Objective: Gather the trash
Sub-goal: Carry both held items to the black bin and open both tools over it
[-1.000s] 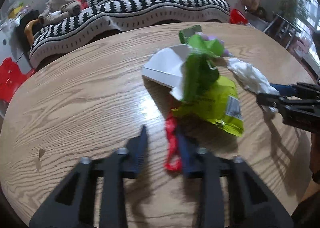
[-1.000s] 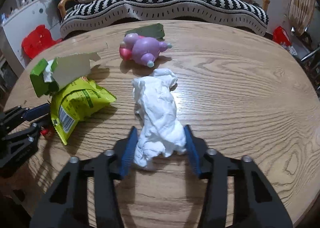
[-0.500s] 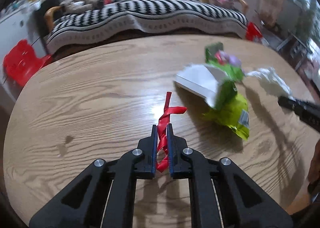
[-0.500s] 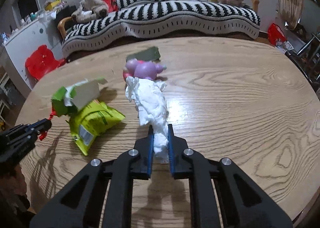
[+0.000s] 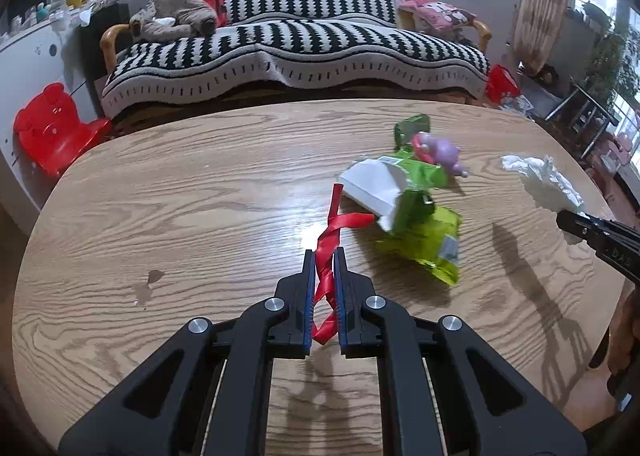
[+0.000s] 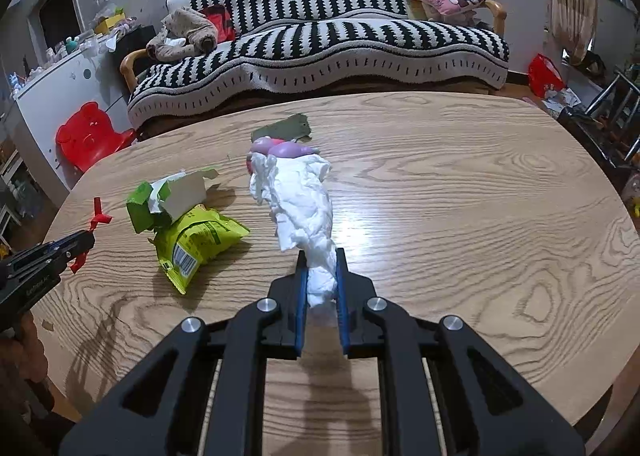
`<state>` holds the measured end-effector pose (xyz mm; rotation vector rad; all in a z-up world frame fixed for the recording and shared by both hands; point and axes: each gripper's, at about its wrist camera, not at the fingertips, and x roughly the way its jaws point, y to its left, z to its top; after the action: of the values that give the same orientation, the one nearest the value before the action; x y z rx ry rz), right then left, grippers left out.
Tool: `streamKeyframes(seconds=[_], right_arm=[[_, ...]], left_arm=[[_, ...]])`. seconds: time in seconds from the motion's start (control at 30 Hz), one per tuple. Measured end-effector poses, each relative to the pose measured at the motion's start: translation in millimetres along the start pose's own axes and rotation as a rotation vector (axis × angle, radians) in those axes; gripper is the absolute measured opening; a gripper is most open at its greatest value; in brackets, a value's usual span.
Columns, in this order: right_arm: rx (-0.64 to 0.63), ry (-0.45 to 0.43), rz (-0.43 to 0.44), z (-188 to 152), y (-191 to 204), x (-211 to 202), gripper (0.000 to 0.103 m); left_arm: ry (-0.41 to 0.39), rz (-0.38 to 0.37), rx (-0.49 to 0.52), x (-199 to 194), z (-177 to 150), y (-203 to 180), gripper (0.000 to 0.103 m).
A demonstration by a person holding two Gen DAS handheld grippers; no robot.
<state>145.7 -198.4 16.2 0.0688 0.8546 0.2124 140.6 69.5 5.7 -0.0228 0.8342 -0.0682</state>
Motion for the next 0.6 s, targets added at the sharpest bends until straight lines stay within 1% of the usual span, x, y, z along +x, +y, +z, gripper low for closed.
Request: streamKeyframes(seconds=[0.13, 0.3, 0.43, 0.6], right_arm=[[0.015, -0.021, -0.009, -2, -14, -15, 0.013], [0.043, -0.047, -0.030, -7, -39, -39, 0.013], [0.070, -0.063, -0.059, -14, -66, -61, 0.013], [0.117, -0.072, -0.109, -29, -108, -89, 0.013]], left_arm=[[-0.013, -0.017, 0.016, -4, 1, -14, 0.008], [-0.031, -0.057, 0.066, -10, 1, -43, 0.008], [-0.039, -0.101, 0.115, -13, 1, -76, 0.008], [-0.040, -0.161, 0.182, -15, 0, -123, 0.008]])
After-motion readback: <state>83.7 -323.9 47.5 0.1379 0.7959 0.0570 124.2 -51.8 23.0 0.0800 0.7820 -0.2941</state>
